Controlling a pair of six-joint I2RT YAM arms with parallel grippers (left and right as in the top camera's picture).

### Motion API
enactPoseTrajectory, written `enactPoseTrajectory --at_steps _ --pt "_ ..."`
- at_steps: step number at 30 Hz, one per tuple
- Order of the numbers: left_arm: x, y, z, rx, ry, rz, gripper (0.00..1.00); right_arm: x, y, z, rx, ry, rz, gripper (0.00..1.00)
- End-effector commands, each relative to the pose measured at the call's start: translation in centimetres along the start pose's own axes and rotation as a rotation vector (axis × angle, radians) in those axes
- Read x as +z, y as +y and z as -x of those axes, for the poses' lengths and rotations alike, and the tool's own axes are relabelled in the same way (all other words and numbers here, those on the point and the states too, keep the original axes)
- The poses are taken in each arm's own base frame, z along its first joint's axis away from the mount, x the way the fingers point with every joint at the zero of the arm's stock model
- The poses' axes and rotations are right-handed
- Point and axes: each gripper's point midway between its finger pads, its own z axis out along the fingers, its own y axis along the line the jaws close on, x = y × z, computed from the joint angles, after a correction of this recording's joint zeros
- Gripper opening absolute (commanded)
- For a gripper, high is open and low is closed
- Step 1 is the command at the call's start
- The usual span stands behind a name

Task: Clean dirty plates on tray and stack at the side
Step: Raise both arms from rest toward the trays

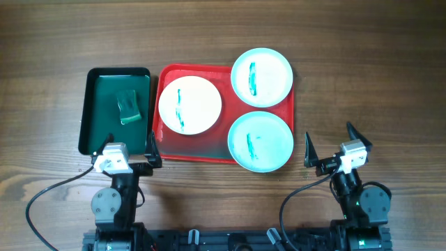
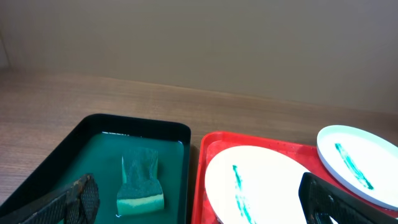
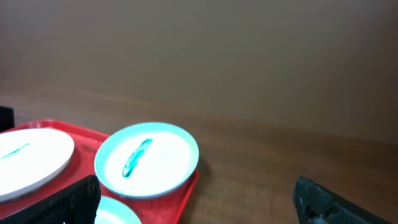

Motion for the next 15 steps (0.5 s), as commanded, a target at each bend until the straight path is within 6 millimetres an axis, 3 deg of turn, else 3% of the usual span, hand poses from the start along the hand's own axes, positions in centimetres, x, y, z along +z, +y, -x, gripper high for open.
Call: enactPoseTrajectory --at_steps 1,9,15 --pt "0.0 -0.2 -0.1 0.018 0.002 -0.016 1.00 0.0 0.3 1.0 -0.011 -0.043 0.023 1.00" --pt "-0.1 -0.3 0.6 0.019 -0.022 -0.019 1.00 -0.2 0.3 2.1 -0.008 -0.067 0.021 1.00" --pt "-1.0 -1.0 5.1 -0.037 -0.075 -0.030 1.00 -0.2 0.5 7.0 0.053 -0.107 0.065 1.00"
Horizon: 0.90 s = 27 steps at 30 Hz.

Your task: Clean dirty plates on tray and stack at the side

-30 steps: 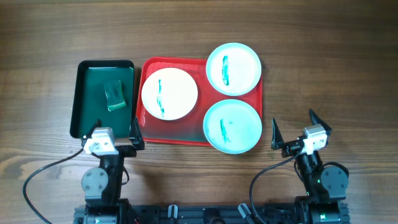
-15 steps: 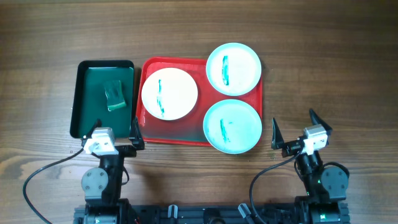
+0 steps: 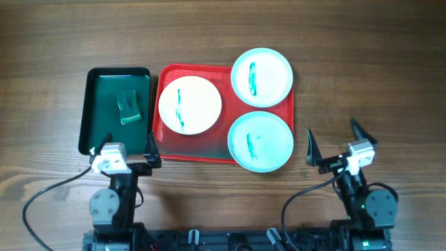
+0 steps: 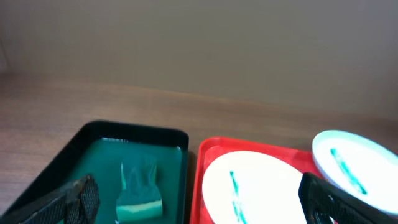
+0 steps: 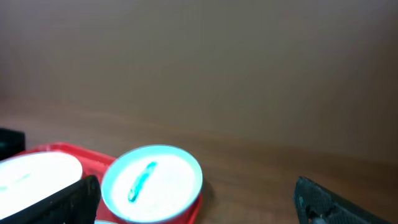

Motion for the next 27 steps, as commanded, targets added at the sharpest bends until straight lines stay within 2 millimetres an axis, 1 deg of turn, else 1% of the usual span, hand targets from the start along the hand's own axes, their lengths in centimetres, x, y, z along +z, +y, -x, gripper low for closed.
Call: enactPoseTrajectory --at_steps 1,3,4,7,8,10,12,13,14,16,18,20,21,23,25,27 --pt "-0.8 -1.0 4.8 -0.038 -0.066 -0.026 1.00 0.4 0.9 4.0 0.030 -0.034 0.071 1.00" --pt "-0.9 -1.3 6.4 -0.038 -0.046 -0.029 1.00 1.3 1.5 5.4 0.037 -0.008 0.126 1.00" --pt "-0.9 -1.4 6.9 -0.039 -0.020 -0.024 1.00 1.8 1.7 6.0 0.041 0.005 0.148 1.00" --pt "-0.5 -1.6 8.7 -0.043 0.102 -0.004 1.00 4.1 2.0 8.4 0.063 0.073 0.205 1.00" --pt "-0.2 -1.8 9.6 -0.044 0.142 0.003 1.00 5.0 2.3 9.2 0.072 0.099 0.240 1.00" --pt "0.4 -2.0 11.2 -0.046 0.206 0.012 1.00 6.2 2.9 10.2 0.093 0.145 0.299 1.00" --pt "1.2 -2.5 12.6 -0.050 0.271 0.007 1.00 7.4 3.2 10.5 0.126 0.219 0.341 1.00" --pt "1.8 -2.9 13.4 -0.054 0.334 0.002 1.00 8.4 3.3 10.5 0.153 0.281 0.361 1.00" --pt "2.3 -3.0 13.8 -0.058 0.386 0.007 1.00 8.9 3.4 10.4 0.169 0.316 0.371 1.00" --pt "3.3 -3.0 14.1 -0.065 0.514 0.030 1.00 10.4 3.3 10.1 0.213 0.417 0.388 1.00" --pt "4.1 -3.0 14.1 -0.088 0.623 0.054 1.00 11.5 3.1 9.8 0.245 0.498 0.389 1.00" --pt "5.3 -4.0 14.2 -0.119 0.768 0.024 1.00 12.6 2.9 9.3 0.288 0.605 0.389 1.00" --pt "5.8 -4.8 14.0 -0.143 0.846 -0.004 1.00 12.9 2.9 8.8 0.306 0.677 0.393 1.00" --pt "6.5 -5.3 13.7 -0.164 0.921 -0.020 1.00 13.1 2.9 7.8 0.308 0.760 0.405 1.00" --pt "7.6 -5.7 12.7 -0.188 0.975 -0.041 1.00 13.5 2.8 6.2 0.311 0.828 0.415 1.00" --pt "8.0 -6.1 11.6 -0.210 1.024 -0.060 1.00 14.3 2.6 4.7 0.319 0.860 0.404 1.00"
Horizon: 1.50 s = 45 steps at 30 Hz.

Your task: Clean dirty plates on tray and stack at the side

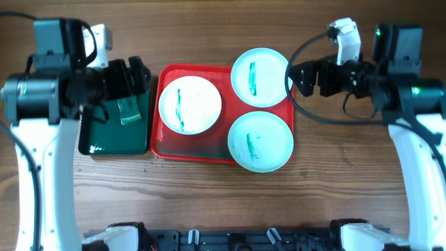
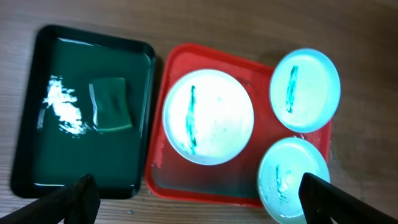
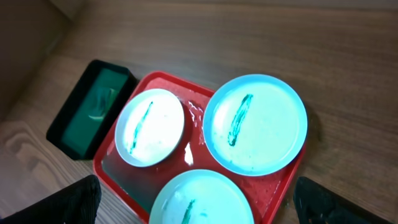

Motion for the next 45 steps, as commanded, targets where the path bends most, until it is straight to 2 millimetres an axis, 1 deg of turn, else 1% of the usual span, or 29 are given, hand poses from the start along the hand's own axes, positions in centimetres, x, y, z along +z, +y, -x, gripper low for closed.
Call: enactPoseTrajectory --at_steps 1,3,5,6,7,8,9,10,11,12,13,14,15,17,18,19,20,22,23,26,30,32,33,36,38,41,44,45 --pt "1.3 -1.1 -0.2 -0.025 0.072 -0.074 1.00 2.0 -1.1 0.1 0.014 0.035 0.018 1.00" --pt "2.0 -1.0 -0.3 -0.030 0.093 -0.069 1.00 3.2 -0.9 -0.1 0.175 0.057 0.070 1.00" --pt "2.5 -1.0 -0.3 -0.034 0.107 -0.074 1.00 4.3 -0.7 0.2 0.185 0.059 0.106 0.99" --pt "2.5 -0.9 -0.3 -0.033 0.106 -0.070 1.00 5.2 -0.4 -0.1 0.191 0.079 0.098 0.98" --pt "2.6 -0.5 -0.2 -0.033 0.103 -0.045 1.00 6.0 -0.5 -0.5 0.218 0.101 0.047 0.97" --pt "2.6 -0.2 -0.3 -0.037 0.107 -0.033 1.00 7.0 -0.3 -1.0 0.219 0.123 -0.019 0.93" --pt "2.8 0.2 -0.4 -0.062 0.114 -0.008 1.00 7.7 0.2 -1.1 0.206 0.136 -0.050 0.93" --pt "3.1 1.1 -0.3 -0.106 0.114 0.042 1.00 8.4 0.8 -1.1 0.194 0.146 -0.070 0.93" --pt "3.6 2.9 -0.3 -0.189 0.113 0.145 1.00 9.4 1.9 -1.0 0.169 0.166 -0.091 0.93" --pt "4.0 4.1 -0.4 -0.238 0.118 0.216 1.00 10.1 2.5 -0.9 0.157 0.180 -0.109 0.93" --pt "4.4 5.0 -0.5 -0.267 0.130 0.257 1.00 11.2 3.2 -0.8 0.134 0.205 -0.127 0.93" --pt "5.2 6.1 -0.8 -0.304 0.158 0.305 1.00 13.1 4.1 -1.1 0.116 0.254 -0.151 0.93" --pt "5.8 6.7 -1.0 -0.315 0.176 0.329 1.00 14.6 4.5 -1.5 0.113 0.293 -0.162 0.92" --pt "6.8 7.6 -1.2 -0.321 0.206 0.364 1.00 17.3 5.1 -2.6 0.109 0.365 -0.164 0.86" --pt "7.2 7.9 -1.2 -0.319 0.213 0.372 1.00 18.9 5.1 -3.6 0.121 0.402 -0.169 0.81" --pt "7.3 8.0 -1.1 -0.317 0.212 0.381 1.00 20.6 4.8 -5.0 0.135 0.444 -0.177 0.75" --pt "7.3 8.2 -0.9 -0.315 0.202 0.388 1.00 21.8 4.5 -6.3 0.154 0.480 -0.188 0.70" --pt "7.3 8.4 -0.7 -0.308 0.193 0.402 1.00 23.7 3.9 -8.2 0.161 0.534 -0.195 0.67" --pt "7.3 8.5 -0.6 -0.309 0.188 0.404 1.00 25.0 3.6 -9.5 0.167 0.564 -0.191 0.65" --pt "7.3 8.4 -0.5 -0.308 0.184 0.402 1.00 26.7 3.6 -10.7 0.178 0.585 -0.163 0.59" --pt "7.4 8.4 -0.4 -0.308 0.178 0.401 1.00 27.4 3.9 -10.8 0.184 0.582 -0.135 0.56" --pt "7.3 8.4 -0.4 -0.308 0.178 0.401 1.00 27.6 4.2 -11.2 0.192 0.595 -0.114 0.56" --pt "7.4 8.4 -0.4 -0.308 0.178 0.401 1.00 27.9 4.4 -11.7 0.202 0.611 -0.093 0.55" --pt "7.4 8.4 -0.3 -0.308 0.177 0.400 1.00 28.5 4.2 -13.3 0.219 0.656 -0.104 0.54" --pt "7.4 8.4 -0.3 -0.308 0.177 0.401 1.00 29.0 4.7 -14.4 0.236 0.686 -0.094 0.52" --pt "7.4 8.4 -0.3 -0.308 0.174 0.400 1.00 29.3 5.0 -14.7 0.273 0.685 -0.121 0.46" --pt "7.4 8.4 -0.3 -0.308 0.174 0.400 1.00 29.7 4.4 -15.1 0.330 0.676 -0.190 0.39" --pt "7.5 8.6 -0.2 -0.307 0.167 0.406 1.00 30.4 4.6 -15.3 0.352 0.666 -0.200 0.35"
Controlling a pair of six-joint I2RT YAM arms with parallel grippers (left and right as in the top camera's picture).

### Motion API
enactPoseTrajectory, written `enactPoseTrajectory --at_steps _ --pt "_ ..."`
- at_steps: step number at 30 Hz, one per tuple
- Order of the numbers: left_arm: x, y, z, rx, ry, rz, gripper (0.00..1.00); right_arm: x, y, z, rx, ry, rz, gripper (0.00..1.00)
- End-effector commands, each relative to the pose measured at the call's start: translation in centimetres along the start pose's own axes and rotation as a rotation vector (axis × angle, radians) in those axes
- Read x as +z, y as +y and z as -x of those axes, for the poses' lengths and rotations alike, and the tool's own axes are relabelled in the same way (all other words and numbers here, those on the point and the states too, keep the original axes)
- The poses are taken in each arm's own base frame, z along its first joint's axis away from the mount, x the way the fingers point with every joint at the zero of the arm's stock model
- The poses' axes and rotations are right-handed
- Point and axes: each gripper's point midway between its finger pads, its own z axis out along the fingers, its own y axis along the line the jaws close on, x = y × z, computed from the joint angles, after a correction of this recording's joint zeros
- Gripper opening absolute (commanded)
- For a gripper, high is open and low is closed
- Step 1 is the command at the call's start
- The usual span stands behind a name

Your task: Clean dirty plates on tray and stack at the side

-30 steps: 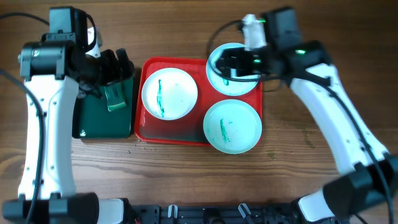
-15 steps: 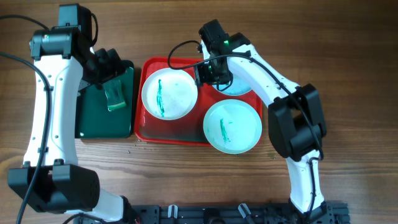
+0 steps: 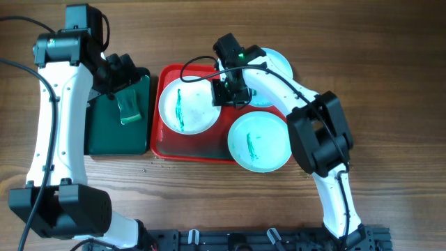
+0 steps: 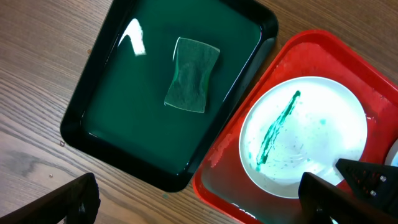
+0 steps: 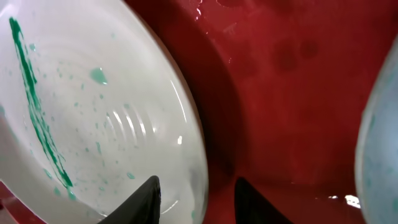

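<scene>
On the red tray (image 3: 164,143) lie three plates, each with a green smear: a white plate (image 3: 188,104) on the left, a pale blue plate (image 3: 275,66) at the back right, and another blue plate (image 3: 260,141) at the front right. My right gripper (image 3: 227,90) is low at the white plate's right rim (image 5: 200,168). Its jaws are open, one finger over the plate and the other over the red tray (image 5: 292,93). My left gripper (image 3: 124,75) hangs wide open above the black tray (image 3: 94,143), which holds a green sponge (image 4: 193,74).
The black tray (image 4: 93,124) holds shallow water and sits right against the red tray's left edge (image 4: 214,162). The right arm reaches across the back blue plate and hides part of it. Bare wooden table (image 3: 390,125) surrounds both trays.
My right gripper was high at the tray's back right and is now down at the white plate's right rim, jaws narrower. My left gripper has come lower over the black tray.
Both arms first rested folded at the table's front edge, grippers open. Then both were raised high, left over the black tray, right beyond the red tray. Now the right gripper straddles the white plate's rim. The plates and the sponge have not moved.
</scene>
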Motion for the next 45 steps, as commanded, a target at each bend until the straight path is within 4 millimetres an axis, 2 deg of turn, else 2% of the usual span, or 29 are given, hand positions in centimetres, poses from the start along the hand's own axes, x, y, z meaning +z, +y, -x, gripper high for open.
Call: enactPoseTrajectory --at_steps 1,2,4,5,7,11,12,17,18,21,24,25,28,32,37,38,39,43,45 --pt "-0.1 0.5 0.8 -0.024 -0.036 0.023 0.98 2.2 -0.1 0.5 0.092 -0.012 -0.027 0.33" --pt "0.1 0.5 0.8 -0.023 -0.034 0.024 0.98 2.5 0.1 0.4 0.103 -0.011 -0.028 0.31" --pt "1.0 0.5 0.5 -0.022 -0.020 0.031 0.93 3.2 -0.2 0.3 0.142 -0.022 -0.070 0.15" --pt "1.3 0.5 0.4 -0.022 -0.020 0.031 0.92 3.2 -0.2 0.4 0.142 -0.025 -0.072 0.10" --pt "2.3 0.4 0.4 -0.022 -0.021 0.031 0.89 3.2 -0.2 0.4 0.157 -0.027 -0.071 0.05" --pt "4.8 0.1 0.5 -0.023 -0.035 0.024 0.81 3.2 -0.3 0.4 0.165 -0.029 -0.078 0.05" --pt "5.8 0.0 0.5 -0.023 -0.037 0.023 0.78 3.2 -0.3 0.4 0.165 -0.030 -0.076 0.05" --pt "11.7 -0.3 0.1 -0.018 -0.002 0.043 0.78 3.2 -0.2 0.5 0.163 -0.030 -0.072 0.05" --pt "12.8 0.0 -0.1 -0.015 0.015 0.067 0.72 3.2 -0.2 0.4 0.163 -0.029 -0.073 0.05" --pt "15.5 0.4 -0.6 -0.007 0.056 0.117 0.69 3.2 -0.2 0.4 0.164 -0.029 -0.073 0.05" --pt "17.4 0.2 -0.5 0.031 0.069 0.122 0.55 3.2 0.1 0.5 0.162 -0.029 -0.059 0.05" --pt "18.1 0.2 -0.5 0.047 0.075 0.124 0.54 3.2 0.1 0.5 0.161 -0.031 -0.058 0.04" --pt "19.5 0.4 -0.5 0.044 0.085 0.134 0.53 3.2 0.3 0.6 0.160 -0.032 -0.049 0.05" --pt "20.7 0.8 -0.2 0.046 0.071 0.170 0.38 3.2 0.3 0.6 0.160 -0.033 -0.048 0.05" --pt "20.9 0.9 0.3 0.045 0.051 0.180 0.26 3.2 0.4 0.6 0.159 -0.032 -0.043 0.05" --pt "20.9 0.9 0.3 0.045 0.051 0.180 0.18 3.2 0.4 0.7 0.159 -0.032 -0.043 0.05" --pt "20.9 0.9 0.3 0.045 0.051 0.180 0.04 3.2 0.4 0.6 0.159 -0.031 -0.040 0.05" --pt "21.2 0.8 -0.3 0.044 0.067 0.165 0.04 3.2 0.5 0.6 0.158 -0.026 -0.033 0.04" --pt "22.0 0.9 -1.4 0.044 0.091 0.154 0.04 3.2 0.6 0.6 0.158 -0.025 -0.031 0.05"
